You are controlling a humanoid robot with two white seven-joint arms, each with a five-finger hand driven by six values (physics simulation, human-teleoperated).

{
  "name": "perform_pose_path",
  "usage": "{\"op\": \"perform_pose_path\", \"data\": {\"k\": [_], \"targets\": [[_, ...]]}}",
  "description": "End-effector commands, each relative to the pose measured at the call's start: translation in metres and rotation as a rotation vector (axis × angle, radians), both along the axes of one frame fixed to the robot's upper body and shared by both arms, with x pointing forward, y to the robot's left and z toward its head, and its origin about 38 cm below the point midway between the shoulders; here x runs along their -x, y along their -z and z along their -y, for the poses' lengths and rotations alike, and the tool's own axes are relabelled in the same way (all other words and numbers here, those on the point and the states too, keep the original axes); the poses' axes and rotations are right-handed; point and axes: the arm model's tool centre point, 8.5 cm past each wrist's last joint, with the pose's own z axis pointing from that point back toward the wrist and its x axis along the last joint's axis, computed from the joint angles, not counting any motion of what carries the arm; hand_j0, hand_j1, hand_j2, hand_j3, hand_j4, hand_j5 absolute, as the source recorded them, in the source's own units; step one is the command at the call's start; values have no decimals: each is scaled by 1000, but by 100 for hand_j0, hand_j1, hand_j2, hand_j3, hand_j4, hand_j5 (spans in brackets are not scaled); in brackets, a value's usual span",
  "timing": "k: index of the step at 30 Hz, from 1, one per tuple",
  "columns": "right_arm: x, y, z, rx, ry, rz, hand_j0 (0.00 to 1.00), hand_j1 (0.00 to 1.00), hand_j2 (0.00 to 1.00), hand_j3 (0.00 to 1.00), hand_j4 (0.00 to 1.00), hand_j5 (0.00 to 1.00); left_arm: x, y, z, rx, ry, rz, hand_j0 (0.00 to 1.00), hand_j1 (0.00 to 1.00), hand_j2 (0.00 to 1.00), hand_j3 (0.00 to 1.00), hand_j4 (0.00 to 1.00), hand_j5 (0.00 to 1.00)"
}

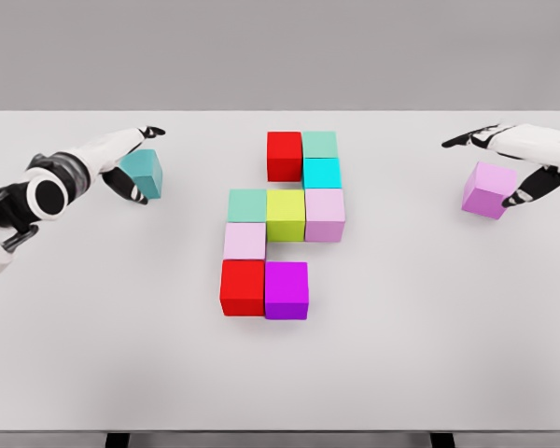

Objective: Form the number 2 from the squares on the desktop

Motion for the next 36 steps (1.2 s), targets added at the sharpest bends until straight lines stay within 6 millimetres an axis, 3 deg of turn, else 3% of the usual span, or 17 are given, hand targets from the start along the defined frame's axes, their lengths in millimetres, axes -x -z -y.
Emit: {"op": "perform_pose_path", "data": {"k": [1,7,16,24,30,31,32,33,34,36], "targets": [[-2,15,6,-2,39,-45,100,100,100,100,100,100,-1,4,-1,-14,-10,12,100,100,100,100,100,100],[-6,30,22,-3,99,-83,100,100,100,100,100,100,-16,15,-18,-58,-82,30,100,100,100,100,100,100],[-13,47,34,-32,166,-120,100,100,100,100,100,100,-14,25,-6,-79,-52,24,100,100,100,100,100,100],[-22,50,40,-19,229,-132,100,100,100,100,100,100,-20,32,-8,-96,-73,19,100,100,100,100,100,100],[-32,56,34,13,274,-142,100,100,100,100,100,100,-16,40,-4,-110,-45,6,100,100,100,100,100,100],[-36,57,31,29,280,-140,100,100,100,100,100,100,-16,42,0,-110,-37,0,93,93,93,93,93,93],[-37,59,28,25,278,-143,100,100,100,100,100,100,-16,42,3,-103,-33,-1,72,72,72,72,72,72],[-37,60,29,26,281,-146,100,100,100,100,100,100,-16,42,5,-97,-31,-2,59,59,59,59,59,59],[-39,58,31,27,287,-144,100,100,100,100,100,100,-16,43,7,-95,-30,-3,50,50,50,50,50,50],[-42,62,32,20,302,-153,100,100,100,100,100,100,-16,43,6,-92,-31,-3,41,41,41,41,41,41]]}}
